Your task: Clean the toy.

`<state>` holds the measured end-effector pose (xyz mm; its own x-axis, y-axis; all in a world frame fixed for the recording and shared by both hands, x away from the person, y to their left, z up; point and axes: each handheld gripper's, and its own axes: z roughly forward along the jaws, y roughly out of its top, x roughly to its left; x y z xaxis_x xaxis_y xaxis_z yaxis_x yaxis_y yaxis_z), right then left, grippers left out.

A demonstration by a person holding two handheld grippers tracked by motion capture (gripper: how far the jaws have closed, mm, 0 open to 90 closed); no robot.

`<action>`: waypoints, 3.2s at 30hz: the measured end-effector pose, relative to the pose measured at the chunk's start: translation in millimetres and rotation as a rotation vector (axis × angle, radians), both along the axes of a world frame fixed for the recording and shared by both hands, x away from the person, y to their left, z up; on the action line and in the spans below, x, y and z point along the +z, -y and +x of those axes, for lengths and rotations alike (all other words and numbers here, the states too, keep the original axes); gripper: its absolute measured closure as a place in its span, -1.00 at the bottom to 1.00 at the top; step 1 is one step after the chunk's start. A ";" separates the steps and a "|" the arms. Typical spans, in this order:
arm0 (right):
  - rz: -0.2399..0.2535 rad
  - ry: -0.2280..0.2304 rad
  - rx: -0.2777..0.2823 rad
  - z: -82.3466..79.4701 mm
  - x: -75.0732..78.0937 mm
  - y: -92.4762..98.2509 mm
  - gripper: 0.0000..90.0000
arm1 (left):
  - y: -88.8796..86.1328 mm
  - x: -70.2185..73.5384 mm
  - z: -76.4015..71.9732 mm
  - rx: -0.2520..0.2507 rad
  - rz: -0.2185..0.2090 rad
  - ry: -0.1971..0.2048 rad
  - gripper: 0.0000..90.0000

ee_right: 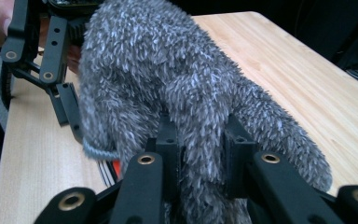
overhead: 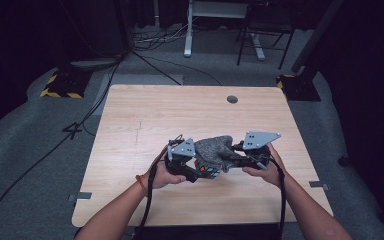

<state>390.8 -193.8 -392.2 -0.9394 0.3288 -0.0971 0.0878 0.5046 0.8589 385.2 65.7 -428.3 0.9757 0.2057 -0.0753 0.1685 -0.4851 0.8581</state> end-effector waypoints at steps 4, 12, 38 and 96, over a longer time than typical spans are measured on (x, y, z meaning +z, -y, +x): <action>-0.024 -0.005 0.002 0.9 -1.6 -3.5 0.64 | 0.0 0.0 -1.9 0.009 0.005 0.023 -0.25; -0.061 -0.014 -0.034 4.6 -6.5 4.4 0.63 | -6.6 1.9 0.7 0.024 -0.028 0.019 -0.24; -0.047 0.028 -0.026 -2.6 2.8 5.3 0.63 | -2.7 6.7 0.8 0.021 -0.041 0.057 -0.24; 0.116 -0.130 0.254 -3.6 -40.4 -5.1 0.62 | -21.1 24.2 4.2 0.045 -0.294 0.074 -0.24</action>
<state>387.3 -188.7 -432.6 -0.9950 0.0836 0.0541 0.0846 0.4234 0.9020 389.4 86.8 -404.1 0.9711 0.2290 -0.0673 0.1163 -0.2080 0.9712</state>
